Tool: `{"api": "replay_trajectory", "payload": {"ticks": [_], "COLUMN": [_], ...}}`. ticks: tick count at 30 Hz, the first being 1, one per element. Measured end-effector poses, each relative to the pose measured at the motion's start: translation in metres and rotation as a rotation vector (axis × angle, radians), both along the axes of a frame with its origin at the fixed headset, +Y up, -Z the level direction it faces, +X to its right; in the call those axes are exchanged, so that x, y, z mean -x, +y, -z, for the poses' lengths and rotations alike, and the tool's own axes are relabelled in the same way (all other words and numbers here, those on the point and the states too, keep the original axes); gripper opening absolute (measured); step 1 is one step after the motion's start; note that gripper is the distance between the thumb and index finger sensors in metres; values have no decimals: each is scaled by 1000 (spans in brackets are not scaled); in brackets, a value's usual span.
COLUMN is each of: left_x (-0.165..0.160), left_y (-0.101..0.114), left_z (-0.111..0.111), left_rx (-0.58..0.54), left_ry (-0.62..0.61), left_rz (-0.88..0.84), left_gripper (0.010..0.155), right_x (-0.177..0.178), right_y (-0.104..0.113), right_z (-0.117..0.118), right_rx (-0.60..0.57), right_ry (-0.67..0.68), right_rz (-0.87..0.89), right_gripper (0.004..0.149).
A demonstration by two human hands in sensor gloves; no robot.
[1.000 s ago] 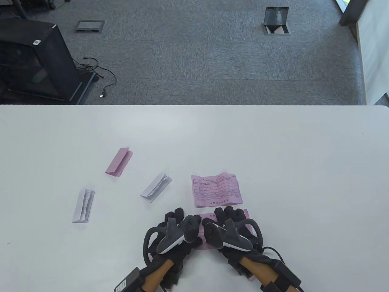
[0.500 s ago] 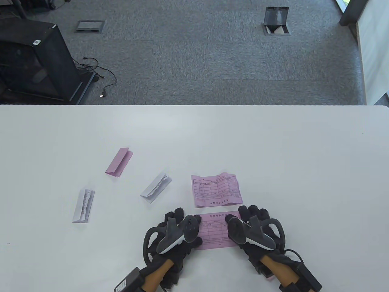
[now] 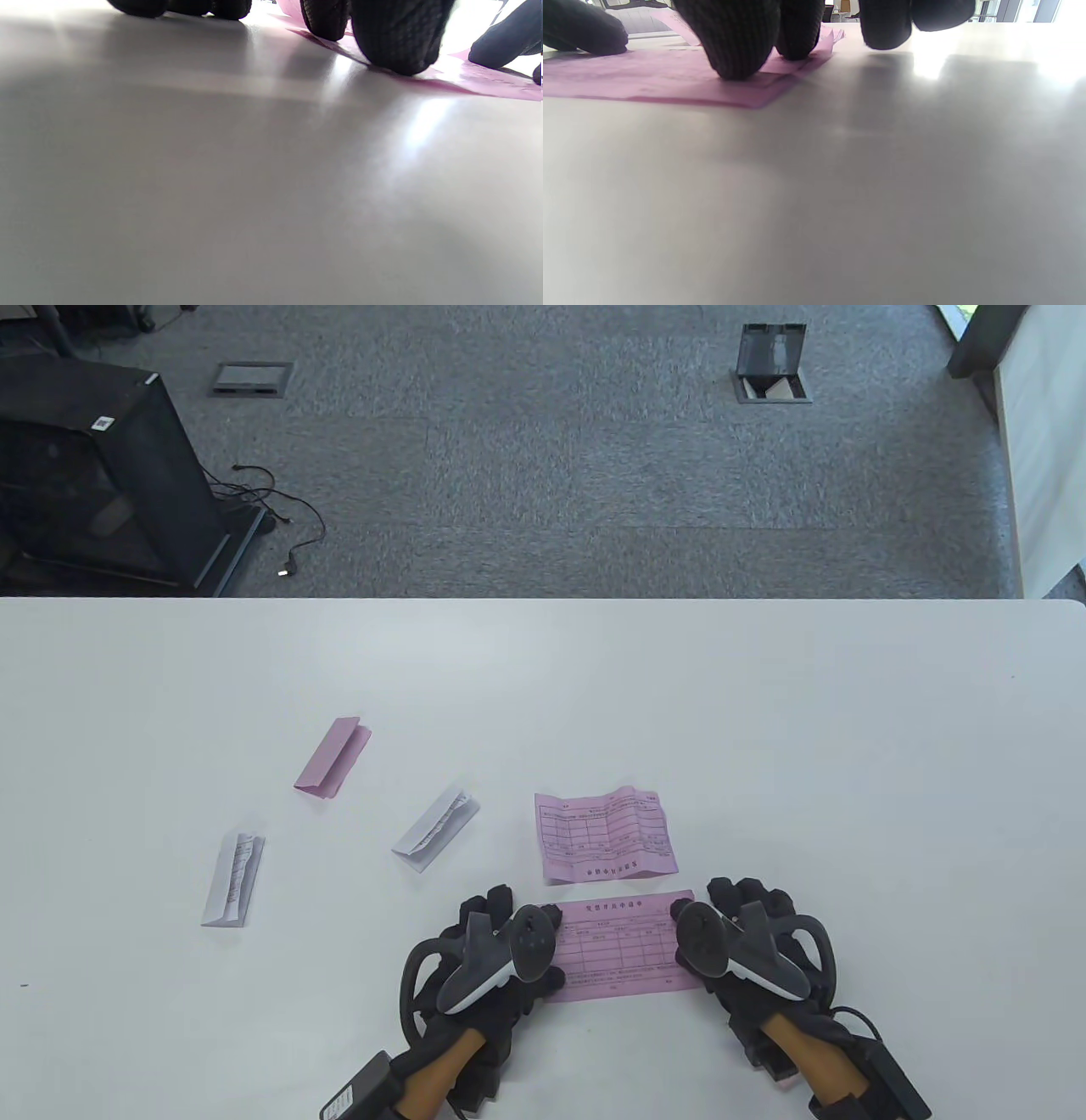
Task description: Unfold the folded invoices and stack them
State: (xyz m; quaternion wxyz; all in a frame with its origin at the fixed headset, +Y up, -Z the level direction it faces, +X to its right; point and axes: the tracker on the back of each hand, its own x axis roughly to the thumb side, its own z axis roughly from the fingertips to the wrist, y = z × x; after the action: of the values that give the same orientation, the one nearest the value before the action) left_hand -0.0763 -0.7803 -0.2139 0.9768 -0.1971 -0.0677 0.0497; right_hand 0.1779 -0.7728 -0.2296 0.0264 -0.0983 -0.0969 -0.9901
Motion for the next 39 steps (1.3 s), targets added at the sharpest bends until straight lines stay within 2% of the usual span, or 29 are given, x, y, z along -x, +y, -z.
{"api": "replay_trajectory", "payload": {"ticks": [5,8,12,17,23,31,35,39], "left_x": [0,0,0,0,-1,-1,-2,-2], "left_y": [0,0,0,0,0,0,0,0], "left_z": [0,0,0,0,0,-1,-1,-2], "left_rx": [0,0,0,1,0,-2,-1,-1], "left_ry": [-1,-1,-1,-2,-5,-9,-9,-10], "left_rz": [0,0,0,1,2,7,7,8], "left_gripper": [72,73,73,73,72,72,72,72], "right_x": [-9,-15,-13,-2,2,-1,-1,-5], "right_y": [-2,0,-4,-7,-7,-13,-13,-14], "right_z": [4,6,5,1,-4,-6,-6,-7], "right_rx": [68,70,68,31,29,83,87,105], "right_ry": [-38,-129,-132,-133,-165,-284,-294,-318], "right_rz": [121,190,133,48,127,214,208,277], "right_gripper": [61,67,77,80,66,46,40,35]}}
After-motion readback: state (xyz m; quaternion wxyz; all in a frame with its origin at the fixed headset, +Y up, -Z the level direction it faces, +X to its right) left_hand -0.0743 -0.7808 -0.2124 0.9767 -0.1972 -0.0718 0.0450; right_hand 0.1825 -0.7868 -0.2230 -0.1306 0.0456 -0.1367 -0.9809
